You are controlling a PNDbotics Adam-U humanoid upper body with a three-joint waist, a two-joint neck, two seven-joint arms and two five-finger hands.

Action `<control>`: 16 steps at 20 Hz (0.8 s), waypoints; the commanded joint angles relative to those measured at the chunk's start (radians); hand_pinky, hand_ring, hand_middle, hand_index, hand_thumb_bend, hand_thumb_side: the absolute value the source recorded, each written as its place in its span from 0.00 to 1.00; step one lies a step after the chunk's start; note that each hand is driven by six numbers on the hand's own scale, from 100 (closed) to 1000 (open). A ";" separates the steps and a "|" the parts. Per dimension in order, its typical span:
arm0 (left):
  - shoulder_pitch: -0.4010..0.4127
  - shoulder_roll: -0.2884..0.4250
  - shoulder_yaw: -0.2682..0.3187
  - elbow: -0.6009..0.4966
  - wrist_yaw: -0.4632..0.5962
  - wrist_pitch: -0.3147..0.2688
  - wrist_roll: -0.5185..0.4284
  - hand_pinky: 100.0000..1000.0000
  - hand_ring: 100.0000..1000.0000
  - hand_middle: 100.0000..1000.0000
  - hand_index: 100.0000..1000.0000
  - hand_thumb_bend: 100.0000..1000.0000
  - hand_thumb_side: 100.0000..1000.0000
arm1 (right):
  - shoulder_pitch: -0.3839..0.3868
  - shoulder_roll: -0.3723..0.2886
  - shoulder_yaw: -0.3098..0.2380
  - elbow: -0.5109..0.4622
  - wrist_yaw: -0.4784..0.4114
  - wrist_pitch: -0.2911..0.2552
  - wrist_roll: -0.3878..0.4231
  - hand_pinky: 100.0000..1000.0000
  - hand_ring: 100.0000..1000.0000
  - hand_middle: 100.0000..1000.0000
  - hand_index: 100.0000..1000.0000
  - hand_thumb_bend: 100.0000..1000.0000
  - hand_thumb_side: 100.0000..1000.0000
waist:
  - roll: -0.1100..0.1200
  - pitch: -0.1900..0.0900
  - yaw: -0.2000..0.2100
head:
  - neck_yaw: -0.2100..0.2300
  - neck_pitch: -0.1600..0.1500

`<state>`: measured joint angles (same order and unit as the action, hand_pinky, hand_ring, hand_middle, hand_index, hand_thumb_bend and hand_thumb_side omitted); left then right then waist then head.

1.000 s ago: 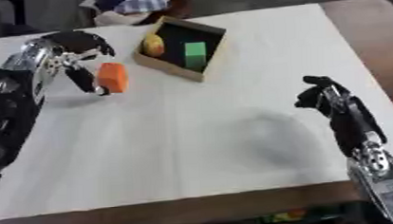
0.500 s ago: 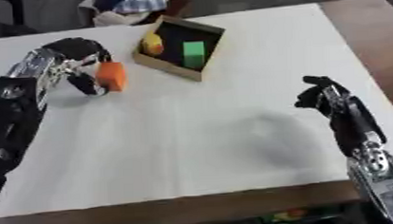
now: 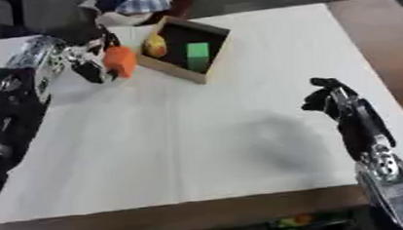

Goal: Pick up objects on the table and place them in the box.

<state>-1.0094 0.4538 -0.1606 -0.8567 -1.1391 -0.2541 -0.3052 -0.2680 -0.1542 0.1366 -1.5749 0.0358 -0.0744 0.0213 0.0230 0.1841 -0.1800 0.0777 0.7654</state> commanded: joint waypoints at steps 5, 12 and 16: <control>-0.079 -0.092 0.022 0.058 -0.076 0.095 0.130 0.64 0.50 0.53 0.71 0.14 0.10 | -0.017 -0.006 0.008 -0.009 -0.005 0.001 0.008 0.70 0.55 0.50 0.79 0.00 0.92 | 0.001 -0.024 -0.027 | 0.015 0.005; -0.091 -0.152 0.037 0.140 -0.166 0.158 0.231 0.67 0.56 0.63 0.82 0.18 0.14 | -0.019 -0.006 0.010 -0.008 -0.010 0.003 0.008 0.70 0.55 0.50 0.79 0.00 0.93 | 0.002 -0.017 -0.048 | 0.023 0.005; -0.087 -0.153 0.046 0.152 -0.175 0.177 0.258 0.70 0.61 0.71 0.89 0.22 0.25 | -0.018 -0.006 0.010 -0.009 -0.010 0.003 0.009 0.70 0.55 0.50 0.79 0.00 0.93 | 0.004 -0.017 -0.048 | 0.022 0.005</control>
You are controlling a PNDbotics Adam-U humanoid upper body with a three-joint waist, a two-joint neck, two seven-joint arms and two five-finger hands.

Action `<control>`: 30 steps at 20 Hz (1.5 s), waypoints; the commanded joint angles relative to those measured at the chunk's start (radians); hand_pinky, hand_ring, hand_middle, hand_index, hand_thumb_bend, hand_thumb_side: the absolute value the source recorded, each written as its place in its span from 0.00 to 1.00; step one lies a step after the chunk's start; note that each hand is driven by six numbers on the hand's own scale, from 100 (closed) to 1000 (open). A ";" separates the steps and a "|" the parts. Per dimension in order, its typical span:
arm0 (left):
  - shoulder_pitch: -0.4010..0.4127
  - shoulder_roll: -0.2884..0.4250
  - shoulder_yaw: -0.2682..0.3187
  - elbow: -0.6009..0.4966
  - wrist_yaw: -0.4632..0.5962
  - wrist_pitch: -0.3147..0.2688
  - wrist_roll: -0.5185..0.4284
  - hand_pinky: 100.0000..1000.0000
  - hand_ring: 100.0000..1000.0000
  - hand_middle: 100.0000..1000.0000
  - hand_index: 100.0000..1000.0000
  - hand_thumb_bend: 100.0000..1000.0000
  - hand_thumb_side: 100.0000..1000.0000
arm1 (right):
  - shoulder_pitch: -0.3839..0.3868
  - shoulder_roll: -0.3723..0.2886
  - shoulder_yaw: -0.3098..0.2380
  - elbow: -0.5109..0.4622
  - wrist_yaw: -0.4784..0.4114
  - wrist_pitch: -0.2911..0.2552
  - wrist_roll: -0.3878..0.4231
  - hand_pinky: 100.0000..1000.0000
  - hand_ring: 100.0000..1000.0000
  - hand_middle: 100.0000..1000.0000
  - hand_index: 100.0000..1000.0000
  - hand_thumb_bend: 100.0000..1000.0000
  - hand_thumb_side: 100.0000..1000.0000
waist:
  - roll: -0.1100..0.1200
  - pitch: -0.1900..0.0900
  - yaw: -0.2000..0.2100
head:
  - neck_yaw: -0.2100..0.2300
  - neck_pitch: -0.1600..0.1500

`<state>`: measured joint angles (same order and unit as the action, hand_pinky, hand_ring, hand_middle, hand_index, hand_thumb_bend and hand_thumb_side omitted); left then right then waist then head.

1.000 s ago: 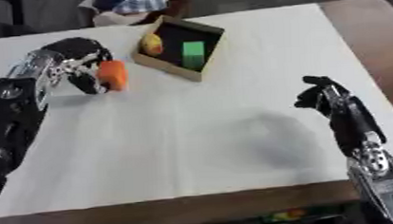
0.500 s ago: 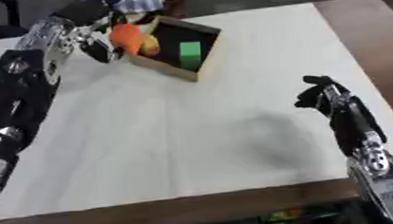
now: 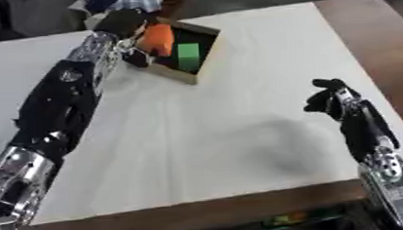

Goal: Pick up objects on the table and place them in the box.

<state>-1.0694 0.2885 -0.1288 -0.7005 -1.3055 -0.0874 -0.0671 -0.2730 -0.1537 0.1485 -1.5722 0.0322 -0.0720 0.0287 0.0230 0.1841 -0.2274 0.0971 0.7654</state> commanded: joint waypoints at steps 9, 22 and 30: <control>-0.007 0.054 0.014 -0.057 0.060 0.016 0.064 0.70 0.58 0.69 0.88 0.19 0.38 | -0.012 -0.006 -0.007 -0.012 -0.004 0.001 0.000 0.70 0.55 0.50 0.79 0.00 0.93 | 0.003 -0.018 0.011 | -0.005 0.005; 0.365 0.252 0.024 -0.807 0.857 0.077 0.155 0.66 0.44 0.49 0.72 0.00 0.56 | -0.017 -0.016 -0.025 -0.014 -0.005 -0.005 -0.023 0.70 0.54 0.49 0.78 0.00 0.88 | -0.011 -0.013 0.090 | -0.019 0.005; 0.682 0.172 0.074 -1.104 1.071 0.088 0.212 0.67 0.45 0.50 0.73 0.00 0.71 | -0.023 -0.020 -0.027 -0.016 -0.019 -0.018 -0.045 0.69 0.54 0.49 0.78 0.00 0.84 | -0.019 -0.011 0.135 | 0.009 0.005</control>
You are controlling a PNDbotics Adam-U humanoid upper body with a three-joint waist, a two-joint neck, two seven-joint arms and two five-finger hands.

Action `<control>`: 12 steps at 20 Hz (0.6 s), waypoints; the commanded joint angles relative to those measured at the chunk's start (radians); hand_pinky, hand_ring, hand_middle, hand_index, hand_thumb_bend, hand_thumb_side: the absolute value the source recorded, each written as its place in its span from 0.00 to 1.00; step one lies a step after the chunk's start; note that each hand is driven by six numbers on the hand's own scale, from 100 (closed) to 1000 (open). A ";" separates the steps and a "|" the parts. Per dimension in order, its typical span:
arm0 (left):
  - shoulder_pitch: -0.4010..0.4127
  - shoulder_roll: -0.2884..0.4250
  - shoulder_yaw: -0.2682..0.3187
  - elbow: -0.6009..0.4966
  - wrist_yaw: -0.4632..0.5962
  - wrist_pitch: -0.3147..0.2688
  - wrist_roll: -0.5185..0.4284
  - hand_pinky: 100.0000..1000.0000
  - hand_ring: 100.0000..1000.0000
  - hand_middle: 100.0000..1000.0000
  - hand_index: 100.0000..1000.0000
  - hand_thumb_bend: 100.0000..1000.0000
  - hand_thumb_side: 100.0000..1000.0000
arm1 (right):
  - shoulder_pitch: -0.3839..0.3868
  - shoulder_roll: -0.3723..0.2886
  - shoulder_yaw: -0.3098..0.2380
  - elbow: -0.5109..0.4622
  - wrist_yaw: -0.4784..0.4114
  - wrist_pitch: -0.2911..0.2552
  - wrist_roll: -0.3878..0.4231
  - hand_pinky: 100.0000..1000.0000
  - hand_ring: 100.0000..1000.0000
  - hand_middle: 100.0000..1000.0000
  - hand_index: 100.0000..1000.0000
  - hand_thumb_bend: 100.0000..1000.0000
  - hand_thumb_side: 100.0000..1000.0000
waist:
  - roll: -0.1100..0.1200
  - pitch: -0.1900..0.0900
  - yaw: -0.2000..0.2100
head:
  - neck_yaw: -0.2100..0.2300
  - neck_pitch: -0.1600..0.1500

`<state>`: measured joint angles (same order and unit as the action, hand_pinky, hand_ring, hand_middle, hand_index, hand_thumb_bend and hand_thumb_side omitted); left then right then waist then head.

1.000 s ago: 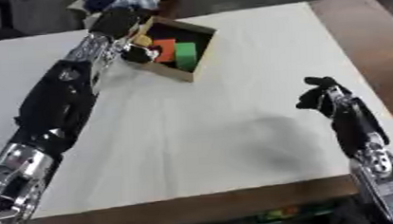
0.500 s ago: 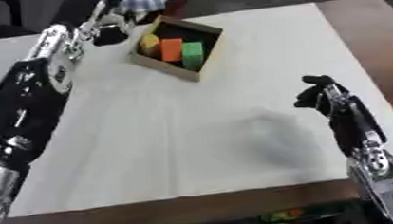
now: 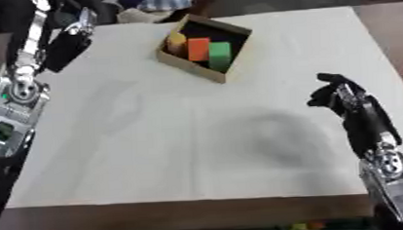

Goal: Pick up objects on the table and place them in the box.

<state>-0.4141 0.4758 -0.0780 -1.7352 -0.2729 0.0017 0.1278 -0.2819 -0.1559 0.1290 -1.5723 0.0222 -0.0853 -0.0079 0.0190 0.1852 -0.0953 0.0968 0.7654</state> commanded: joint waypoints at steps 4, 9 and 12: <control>0.136 -0.096 0.022 -0.089 0.082 -0.026 0.050 0.68 0.45 0.49 0.72 0.00 0.77 | -0.013 -0.018 -0.009 -0.015 -0.013 -0.005 -0.019 0.69 0.54 0.48 0.78 0.00 0.83 | -0.016 -0.014 0.014 | 0.028 0.005; 0.216 -0.171 0.012 -0.049 0.105 -0.070 0.047 0.68 0.46 0.49 0.72 0.00 0.83 | -0.014 -0.014 -0.010 -0.018 -0.016 -0.008 -0.026 0.69 0.53 0.48 0.78 0.00 0.81 | -0.016 -0.015 0.007 | 0.027 0.005; 0.237 -0.201 0.005 -0.024 0.111 -0.084 0.042 0.68 0.45 0.49 0.72 0.00 0.84 | -0.013 -0.012 -0.009 -0.020 -0.017 -0.009 -0.029 0.69 0.53 0.48 0.78 0.00 0.81 | -0.016 -0.015 0.007 | 0.026 0.005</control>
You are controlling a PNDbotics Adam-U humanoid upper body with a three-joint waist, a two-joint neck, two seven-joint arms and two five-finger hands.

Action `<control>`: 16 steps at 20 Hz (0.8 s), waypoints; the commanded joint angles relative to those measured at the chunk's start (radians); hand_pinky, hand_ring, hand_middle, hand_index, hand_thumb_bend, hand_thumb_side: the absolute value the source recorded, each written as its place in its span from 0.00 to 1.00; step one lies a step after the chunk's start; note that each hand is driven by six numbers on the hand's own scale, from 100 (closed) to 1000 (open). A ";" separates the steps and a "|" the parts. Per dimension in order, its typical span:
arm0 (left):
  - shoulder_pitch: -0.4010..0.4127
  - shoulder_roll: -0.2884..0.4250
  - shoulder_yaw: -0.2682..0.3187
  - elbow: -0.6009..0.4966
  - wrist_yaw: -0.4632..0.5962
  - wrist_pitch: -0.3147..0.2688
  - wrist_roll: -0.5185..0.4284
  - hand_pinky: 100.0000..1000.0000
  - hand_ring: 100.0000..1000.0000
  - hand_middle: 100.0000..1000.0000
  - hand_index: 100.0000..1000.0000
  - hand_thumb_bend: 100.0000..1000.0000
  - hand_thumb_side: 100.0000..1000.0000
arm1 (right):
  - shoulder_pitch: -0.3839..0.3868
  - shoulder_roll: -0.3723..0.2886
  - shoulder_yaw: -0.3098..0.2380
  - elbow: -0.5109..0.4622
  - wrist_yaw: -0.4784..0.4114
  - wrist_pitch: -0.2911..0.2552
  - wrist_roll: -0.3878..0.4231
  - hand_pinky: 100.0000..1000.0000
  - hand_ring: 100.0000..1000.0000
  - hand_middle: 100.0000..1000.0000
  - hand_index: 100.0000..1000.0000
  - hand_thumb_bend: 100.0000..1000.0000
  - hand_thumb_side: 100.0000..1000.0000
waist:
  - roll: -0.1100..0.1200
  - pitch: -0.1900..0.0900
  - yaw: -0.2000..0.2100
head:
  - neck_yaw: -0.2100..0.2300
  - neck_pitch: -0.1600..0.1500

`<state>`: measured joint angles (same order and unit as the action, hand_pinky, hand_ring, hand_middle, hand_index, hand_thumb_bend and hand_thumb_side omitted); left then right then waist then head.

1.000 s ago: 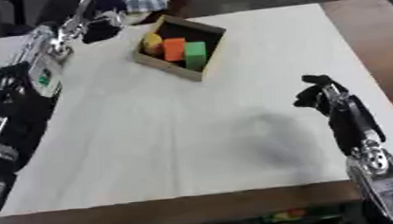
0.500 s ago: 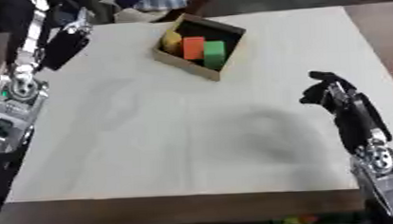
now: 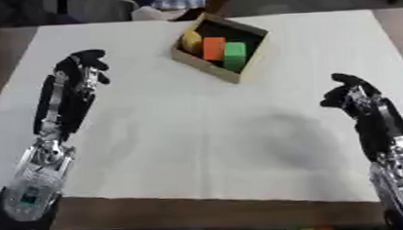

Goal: Pick up objects on the table and place them in the box.

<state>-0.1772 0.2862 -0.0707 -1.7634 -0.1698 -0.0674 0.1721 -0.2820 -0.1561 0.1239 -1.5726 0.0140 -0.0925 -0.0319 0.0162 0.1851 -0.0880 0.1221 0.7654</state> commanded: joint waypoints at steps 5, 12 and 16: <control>0.006 -0.040 -0.015 0.031 0.012 -0.029 -0.008 0.68 0.45 0.49 0.71 0.00 0.86 | -0.012 -0.011 -0.004 -0.021 -0.010 -0.002 -0.007 0.69 0.53 0.48 0.78 0.00 0.80 | -0.010 -0.013 -0.006 | -0.003 0.005; 0.005 -0.053 -0.027 0.043 0.016 -0.035 -0.019 0.67 0.44 0.48 0.71 0.00 0.87 | -0.011 -0.010 -0.005 -0.024 -0.012 -0.001 -0.011 0.69 0.53 0.48 0.78 0.00 0.81 | -0.008 -0.011 -0.011 | -0.009 0.005; 0.008 -0.057 -0.029 0.047 0.020 -0.034 -0.021 0.67 0.44 0.48 0.71 0.00 0.88 | -0.011 -0.009 -0.005 -0.025 -0.012 -0.001 -0.012 0.69 0.53 0.48 0.78 0.00 0.81 | -0.006 -0.011 -0.013 | -0.010 0.005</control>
<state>-0.1649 0.2266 -0.0996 -1.7072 -0.1576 -0.1004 0.1550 -0.2819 -0.1557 0.1238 -1.5761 0.0071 -0.0924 -0.0405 0.0162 0.1852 -0.0999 0.1132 0.7654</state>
